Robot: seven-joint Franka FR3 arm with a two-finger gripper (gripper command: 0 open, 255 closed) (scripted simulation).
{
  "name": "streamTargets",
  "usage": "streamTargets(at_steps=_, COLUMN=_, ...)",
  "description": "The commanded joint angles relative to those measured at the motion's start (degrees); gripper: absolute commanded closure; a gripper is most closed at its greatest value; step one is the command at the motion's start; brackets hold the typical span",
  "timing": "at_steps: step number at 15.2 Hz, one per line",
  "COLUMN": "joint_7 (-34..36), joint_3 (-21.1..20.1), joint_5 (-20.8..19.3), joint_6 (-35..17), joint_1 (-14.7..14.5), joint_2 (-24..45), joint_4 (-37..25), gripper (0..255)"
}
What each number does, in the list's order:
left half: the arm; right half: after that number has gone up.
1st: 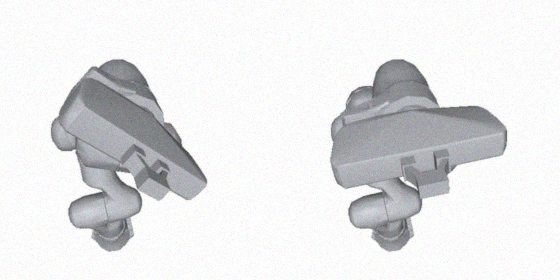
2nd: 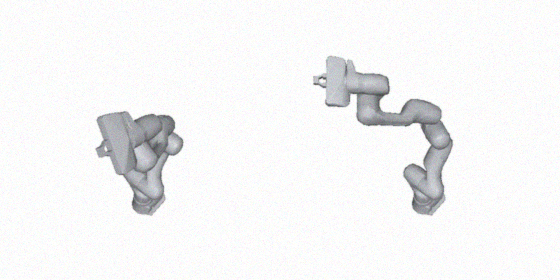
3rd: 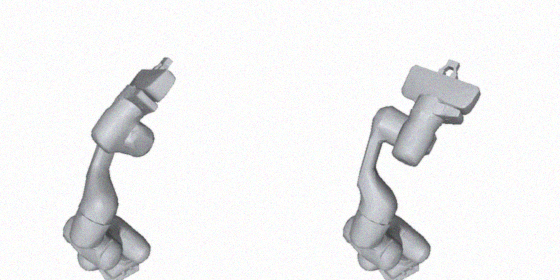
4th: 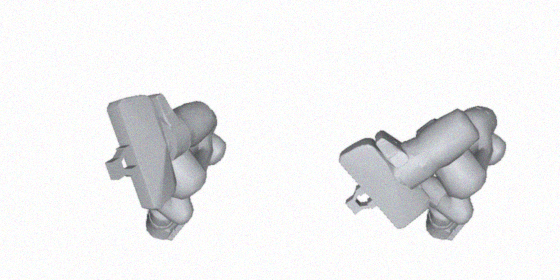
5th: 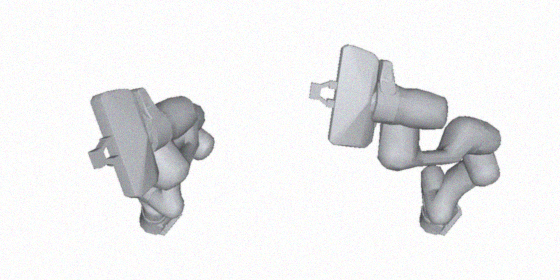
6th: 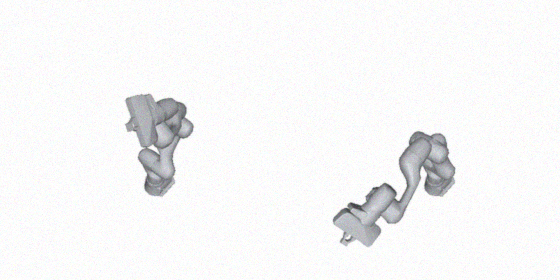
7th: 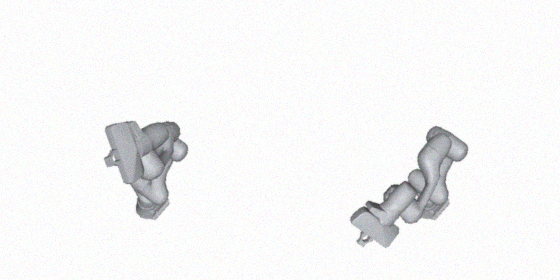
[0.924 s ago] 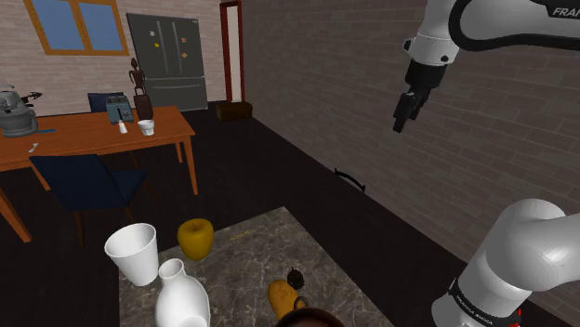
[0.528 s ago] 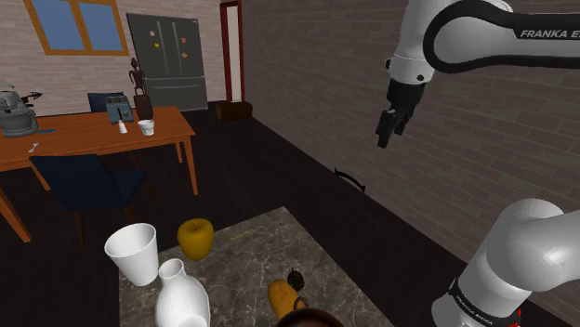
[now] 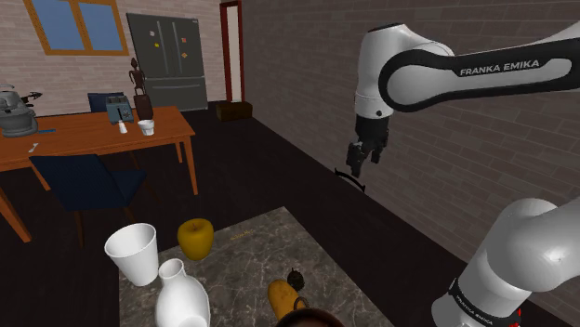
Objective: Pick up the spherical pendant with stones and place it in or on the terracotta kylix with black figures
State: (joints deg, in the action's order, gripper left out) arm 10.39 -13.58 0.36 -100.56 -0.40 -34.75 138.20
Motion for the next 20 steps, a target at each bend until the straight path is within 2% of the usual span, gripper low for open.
streamTargets(at_steps=1, joint_7=2.82, joint_3=-1.9, joint_5=0.94, joint_6=-2.25, joint_1=-0.14, joint_2=3.65, joint_4=0.11, gripper=0)
streamTargets(at_steps=10, joint_7=14.57, joint_3=-8.92, joint_5=2.93, joint_6=-10.83, joint_1=-0.74, joint_2=20.67, joint_4=-1.71, gripper=0)
streamTargets(at_steps=20, joint_7=28.16, joint_3=-12.92, joint_5=0.01, joint_6=-18.63, joint_1=-3.08, joint_2=43.94, joint_4=-9.63, gripper=0)
